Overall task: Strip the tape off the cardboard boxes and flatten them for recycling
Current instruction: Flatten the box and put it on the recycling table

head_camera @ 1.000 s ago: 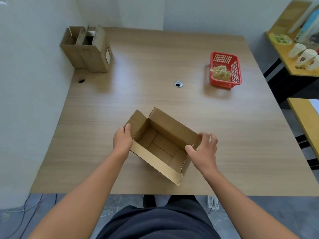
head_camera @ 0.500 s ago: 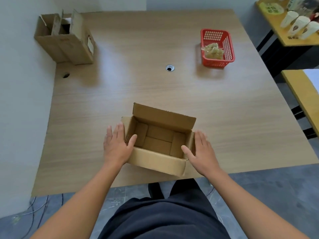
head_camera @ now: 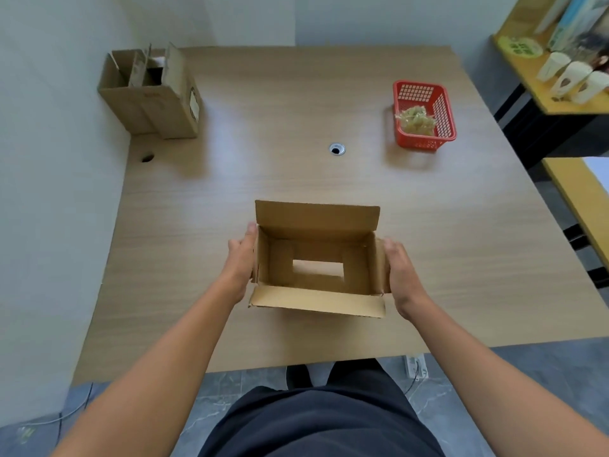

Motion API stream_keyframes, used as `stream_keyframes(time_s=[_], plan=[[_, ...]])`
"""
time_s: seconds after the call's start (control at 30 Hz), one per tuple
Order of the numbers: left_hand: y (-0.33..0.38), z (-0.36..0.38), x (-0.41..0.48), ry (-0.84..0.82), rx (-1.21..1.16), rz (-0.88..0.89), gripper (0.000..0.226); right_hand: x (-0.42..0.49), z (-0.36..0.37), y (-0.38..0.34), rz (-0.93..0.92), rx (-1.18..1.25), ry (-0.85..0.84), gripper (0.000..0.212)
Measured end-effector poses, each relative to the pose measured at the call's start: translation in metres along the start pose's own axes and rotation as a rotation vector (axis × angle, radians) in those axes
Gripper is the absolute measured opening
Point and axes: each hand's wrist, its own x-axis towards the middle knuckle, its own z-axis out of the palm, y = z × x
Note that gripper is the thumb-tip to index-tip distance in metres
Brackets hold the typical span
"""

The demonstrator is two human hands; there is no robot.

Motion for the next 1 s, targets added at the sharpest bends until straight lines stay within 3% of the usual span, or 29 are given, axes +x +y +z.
stream_keyframes(time_s=[0.1,0.23,0.4,0.43,0.6,0.7,0.77,0.83,1.0], plan=[[0.018,-0.007,0.000,-0.013,-0.159,0.059,0.103,0.001,-0.004,-0.030,-0.017,0.175,0.018,0.061],[0.035,-0.020,0.001,-0.019,-0.300,0.115,0.070,0.014,-0.018,-0.055,-0.065,0.173,0.032,0.068],[0.018,-0.033,-0.006,-0.074,0.141,0.074,0.031,0.018,-0.029,-0.046,-0.054,-0.185,-0.168,0.060],[0.011,-0.036,-0.008,-0.101,0.232,0.060,0.031,0.018,-0.030,-0.039,-0.055,-0.262,-0.200,0.064],[-0.022,-0.045,-0.013,-0.349,0.464,0.014,0.079,0.017,-0.032,-0.008,-0.033,-0.623,-0.443,0.087],[-0.039,-0.035,-0.015,-0.376,0.419,0.022,0.086,0.018,-0.029,0.005,-0.085,-0.694,-0.380,0.076],[-0.046,-0.029,-0.013,-0.366,0.310,0.013,0.085,0.023,-0.025,0.008,-0.065,-0.650,-0.315,0.065],[-0.046,-0.022,-0.012,-0.369,0.290,0.019,0.069,0.031,-0.023,0.009,-0.018,-0.623,-0.289,0.060],[-0.044,-0.005,-0.009,-0.268,0.100,0.084,0.048,0.050,-0.020,0.006,-0.016,-0.381,-0.376,0.031]])
